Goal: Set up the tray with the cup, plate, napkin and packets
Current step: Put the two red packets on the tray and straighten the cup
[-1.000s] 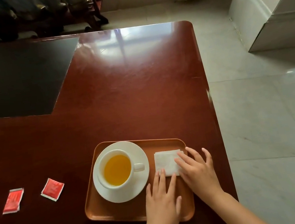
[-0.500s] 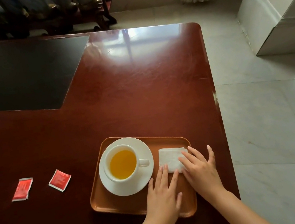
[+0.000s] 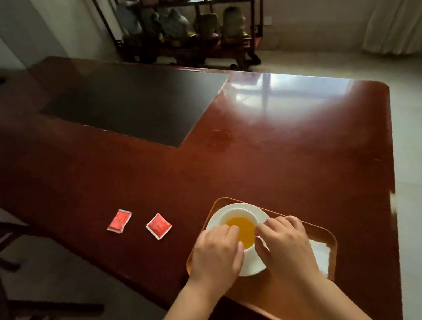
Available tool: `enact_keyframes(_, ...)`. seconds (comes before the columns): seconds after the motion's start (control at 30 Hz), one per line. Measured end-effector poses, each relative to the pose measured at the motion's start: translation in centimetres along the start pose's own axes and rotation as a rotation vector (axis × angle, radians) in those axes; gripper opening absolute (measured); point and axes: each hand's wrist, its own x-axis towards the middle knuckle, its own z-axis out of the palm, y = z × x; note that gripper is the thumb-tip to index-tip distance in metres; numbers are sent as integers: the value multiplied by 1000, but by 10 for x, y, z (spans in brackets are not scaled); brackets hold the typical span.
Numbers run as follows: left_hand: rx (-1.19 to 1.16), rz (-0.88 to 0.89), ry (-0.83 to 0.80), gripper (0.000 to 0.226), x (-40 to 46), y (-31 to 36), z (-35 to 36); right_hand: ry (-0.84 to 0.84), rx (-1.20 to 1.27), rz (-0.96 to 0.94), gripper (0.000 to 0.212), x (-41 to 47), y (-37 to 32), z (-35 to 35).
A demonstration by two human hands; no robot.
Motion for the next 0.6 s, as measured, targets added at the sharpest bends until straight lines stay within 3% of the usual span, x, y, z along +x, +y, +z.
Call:
enact_keyframes(0.4,25,-212,18,11,-26,-158,-33,-109,-37,-204,13,73,-126,62)
enact_keyframes(0.6,-65,-219,-55,17,-37,-261,-28,-194,-47,-137,22,108,-187,120)
